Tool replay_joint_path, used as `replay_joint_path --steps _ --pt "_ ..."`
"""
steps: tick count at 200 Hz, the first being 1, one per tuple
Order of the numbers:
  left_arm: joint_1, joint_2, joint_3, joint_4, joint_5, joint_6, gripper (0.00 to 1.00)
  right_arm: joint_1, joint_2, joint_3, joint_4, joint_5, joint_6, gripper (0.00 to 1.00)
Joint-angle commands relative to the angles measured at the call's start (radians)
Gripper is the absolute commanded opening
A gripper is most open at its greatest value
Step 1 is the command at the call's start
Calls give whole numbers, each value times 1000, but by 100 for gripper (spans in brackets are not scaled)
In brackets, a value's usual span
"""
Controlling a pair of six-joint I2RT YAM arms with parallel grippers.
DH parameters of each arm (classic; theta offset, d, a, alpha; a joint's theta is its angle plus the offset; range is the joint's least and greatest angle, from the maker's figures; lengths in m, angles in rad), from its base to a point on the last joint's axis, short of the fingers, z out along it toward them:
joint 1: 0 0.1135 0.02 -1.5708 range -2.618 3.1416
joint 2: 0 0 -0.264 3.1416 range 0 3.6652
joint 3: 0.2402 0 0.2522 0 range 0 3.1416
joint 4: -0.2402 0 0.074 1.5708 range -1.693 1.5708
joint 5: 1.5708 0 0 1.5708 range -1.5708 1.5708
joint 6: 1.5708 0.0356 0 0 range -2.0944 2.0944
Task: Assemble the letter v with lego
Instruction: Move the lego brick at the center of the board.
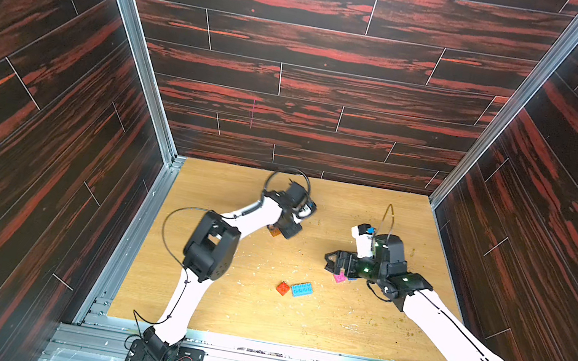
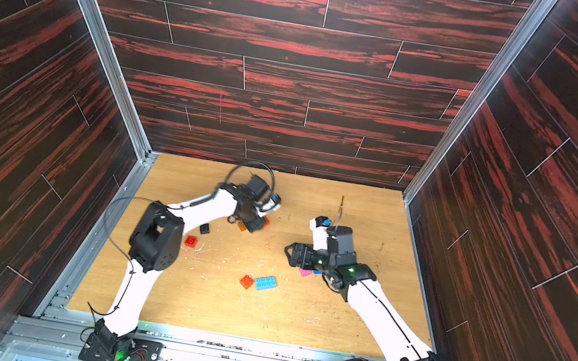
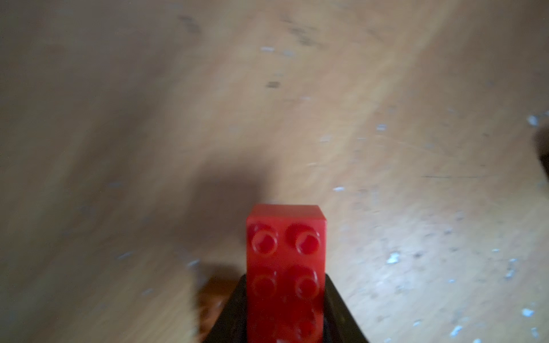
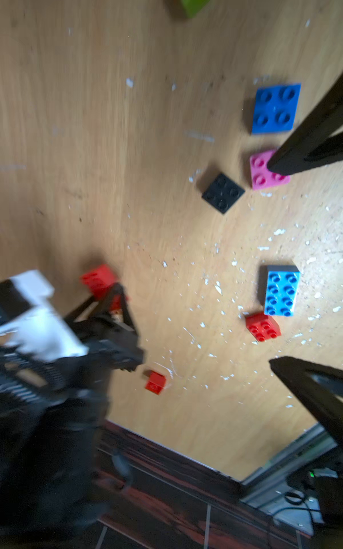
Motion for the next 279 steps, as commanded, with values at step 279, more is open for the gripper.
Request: replay_joint_path --steps 279 --pt "91 -10 -103 -99 45 169 29 19 37 37 15 13 6 98"
